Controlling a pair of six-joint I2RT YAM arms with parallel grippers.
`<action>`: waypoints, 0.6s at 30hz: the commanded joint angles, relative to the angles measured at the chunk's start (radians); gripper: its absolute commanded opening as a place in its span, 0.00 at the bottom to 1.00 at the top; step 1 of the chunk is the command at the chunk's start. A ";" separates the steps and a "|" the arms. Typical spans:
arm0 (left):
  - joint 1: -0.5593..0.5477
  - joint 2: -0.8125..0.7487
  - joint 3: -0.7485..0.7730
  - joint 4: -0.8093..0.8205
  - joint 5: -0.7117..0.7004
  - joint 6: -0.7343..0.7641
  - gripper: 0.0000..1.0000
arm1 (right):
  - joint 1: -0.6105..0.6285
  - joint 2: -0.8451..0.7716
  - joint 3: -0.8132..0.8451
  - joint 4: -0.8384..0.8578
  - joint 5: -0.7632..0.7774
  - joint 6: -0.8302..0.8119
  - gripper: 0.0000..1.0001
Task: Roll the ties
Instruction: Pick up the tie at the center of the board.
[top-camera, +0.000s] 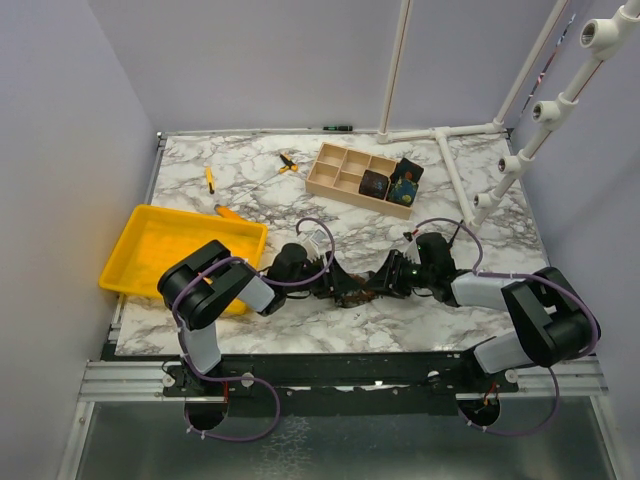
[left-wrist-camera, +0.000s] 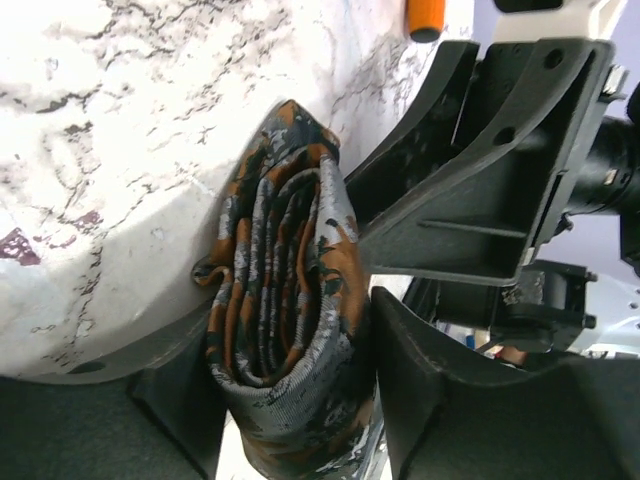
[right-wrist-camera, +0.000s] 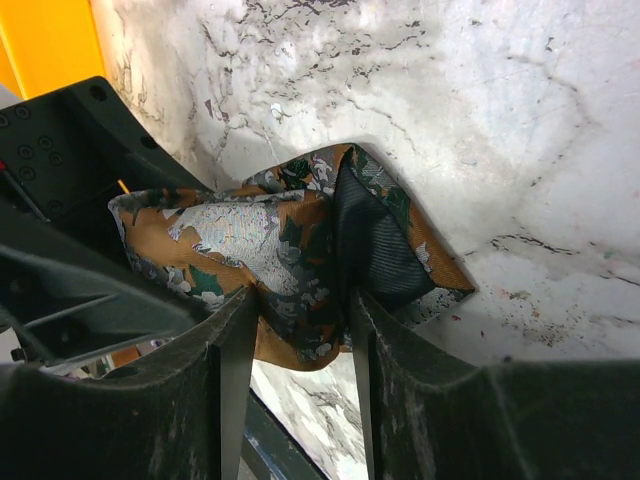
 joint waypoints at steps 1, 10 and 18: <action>-0.026 0.028 -0.002 0.043 0.079 -0.032 0.50 | 0.002 0.051 -0.056 -0.106 0.088 -0.029 0.44; -0.025 0.029 0.004 0.043 0.090 -0.035 0.45 | 0.002 0.012 -0.058 -0.133 0.101 -0.037 0.44; -0.020 -0.034 -0.038 -0.137 0.000 -0.049 0.99 | 0.002 -0.069 -0.035 -0.215 0.149 -0.081 0.45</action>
